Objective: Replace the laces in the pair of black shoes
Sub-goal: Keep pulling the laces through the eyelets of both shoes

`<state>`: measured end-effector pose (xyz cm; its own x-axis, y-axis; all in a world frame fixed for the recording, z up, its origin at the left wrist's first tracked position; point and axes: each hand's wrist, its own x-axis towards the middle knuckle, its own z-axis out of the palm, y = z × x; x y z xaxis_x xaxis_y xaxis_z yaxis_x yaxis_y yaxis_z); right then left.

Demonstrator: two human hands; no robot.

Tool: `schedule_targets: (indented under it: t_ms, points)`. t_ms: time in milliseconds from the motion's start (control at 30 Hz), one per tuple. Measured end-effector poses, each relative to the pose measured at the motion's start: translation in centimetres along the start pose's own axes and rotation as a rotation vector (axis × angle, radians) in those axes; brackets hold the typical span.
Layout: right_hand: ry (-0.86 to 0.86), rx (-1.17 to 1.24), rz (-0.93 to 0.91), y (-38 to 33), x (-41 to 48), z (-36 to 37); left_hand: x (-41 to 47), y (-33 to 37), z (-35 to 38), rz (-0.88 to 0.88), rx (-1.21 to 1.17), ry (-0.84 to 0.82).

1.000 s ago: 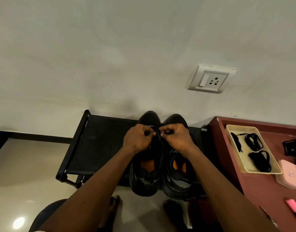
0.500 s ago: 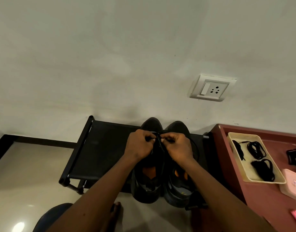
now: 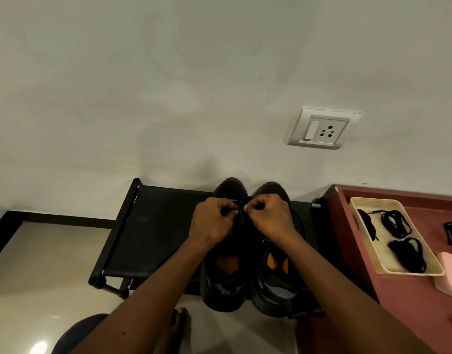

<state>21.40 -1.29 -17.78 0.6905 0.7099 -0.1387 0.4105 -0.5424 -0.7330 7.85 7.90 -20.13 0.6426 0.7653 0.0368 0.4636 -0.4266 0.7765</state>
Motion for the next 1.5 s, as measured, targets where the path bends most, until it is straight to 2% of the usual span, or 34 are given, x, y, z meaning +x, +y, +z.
schedule_targets:
  t_ms: [100, 333, 500, 567, 700, 767, 867, 933, 1067, 1333, 1400, 1500]
  points:
    - [0.054, 0.087, 0.031, -0.4, 0.0, -0.7, 0.0, 0.0, -0.1, -0.011, 0.006, -0.001]
    - [0.304, 0.196, 0.057, -1.2, -0.1, -5.6, 0.1, -0.4, -0.1, -0.052, -0.021, -0.015]
    - [0.466, 0.172, 0.106, -0.6, -0.3, -8.0, 0.3, 0.0, -0.3, -0.072, -0.029, -0.025]
    - [0.415, 0.192, 0.140, -0.3, -0.4, -8.1, 0.3, 0.2, -0.4, -0.074, -0.017, -0.029]
    - [0.092, 0.324, 0.225, -0.9, -0.8, -7.0, 0.3, 0.3, -0.5, -0.072, 0.000, -0.033]
    - [0.001, 0.156, 0.185, -1.1, -1.0, -6.0, 0.1, 0.3, -0.4, -0.057, 0.001, -0.036]
    - [0.022, -0.320, 0.037, -1.4, -1.4, -4.5, 0.0, 0.0, -0.4, -0.034, -0.005, -0.033]
    - [0.017, -0.409, -0.074, -1.9, -1.4, -3.6, 0.1, -0.1, -0.4, -0.025, 0.007, -0.038]
    - [-0.111, -0.527, -0.246, -2.2, -0.8, -1.9, 0.4, -0.1, -0.4, -0.010, 0.009, -0.051]
    - [-0.003, -0.496, -0.249, -1.7, -0.2, -1.4, 0.4, -0.4, -0.6, -0.002, 0.012, -0.048]
    - [0.042, -0.401, -0.191, -1.6, -0.1, -1.8, 0.4, -0.4, -0.6, -0.004, 0.009, -0.052]
    - [0.148, -0.118, -0.099, -1.6, 0.1, -3.1, 0.4, -0.5, -0.8, -0.004, 0.008, -0.060]
